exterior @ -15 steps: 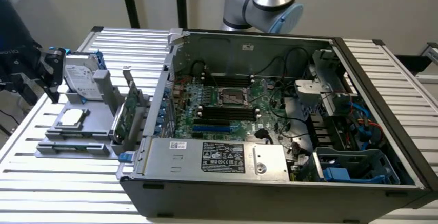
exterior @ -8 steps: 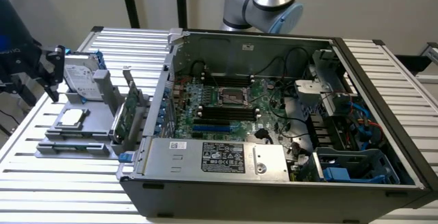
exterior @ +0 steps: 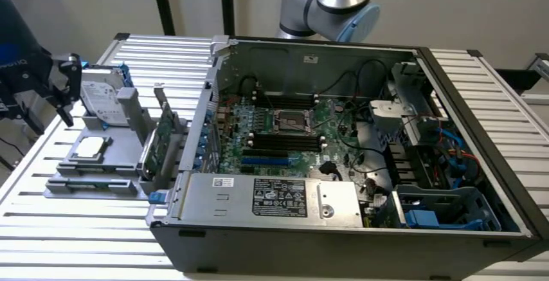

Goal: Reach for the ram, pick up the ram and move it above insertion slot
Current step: 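Pick up the ram and move it above insertion slot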

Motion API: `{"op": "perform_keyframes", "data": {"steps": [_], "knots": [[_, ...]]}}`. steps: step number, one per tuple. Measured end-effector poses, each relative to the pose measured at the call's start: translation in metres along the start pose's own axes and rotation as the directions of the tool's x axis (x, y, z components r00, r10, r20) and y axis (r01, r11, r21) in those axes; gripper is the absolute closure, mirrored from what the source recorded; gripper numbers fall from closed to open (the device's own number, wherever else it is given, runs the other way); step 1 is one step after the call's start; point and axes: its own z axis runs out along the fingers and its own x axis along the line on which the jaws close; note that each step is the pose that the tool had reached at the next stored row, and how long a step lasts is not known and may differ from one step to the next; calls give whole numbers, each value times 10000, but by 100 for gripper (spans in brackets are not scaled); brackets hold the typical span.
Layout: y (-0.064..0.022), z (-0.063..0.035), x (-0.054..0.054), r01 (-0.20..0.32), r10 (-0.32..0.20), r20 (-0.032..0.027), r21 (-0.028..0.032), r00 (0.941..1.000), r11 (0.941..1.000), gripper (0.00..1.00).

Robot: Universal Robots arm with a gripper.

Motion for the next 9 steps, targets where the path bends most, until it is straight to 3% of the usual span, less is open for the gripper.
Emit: {"op": "perform_keyframes", "data": {"steps": [4, 9], "knots": [[-1, 0, 0, 720, -720, -20, 7, 9974, 9974, 58], [0, 0, 0, 1627, -1627, -42, 15, 9867, 9867, 58]]}}
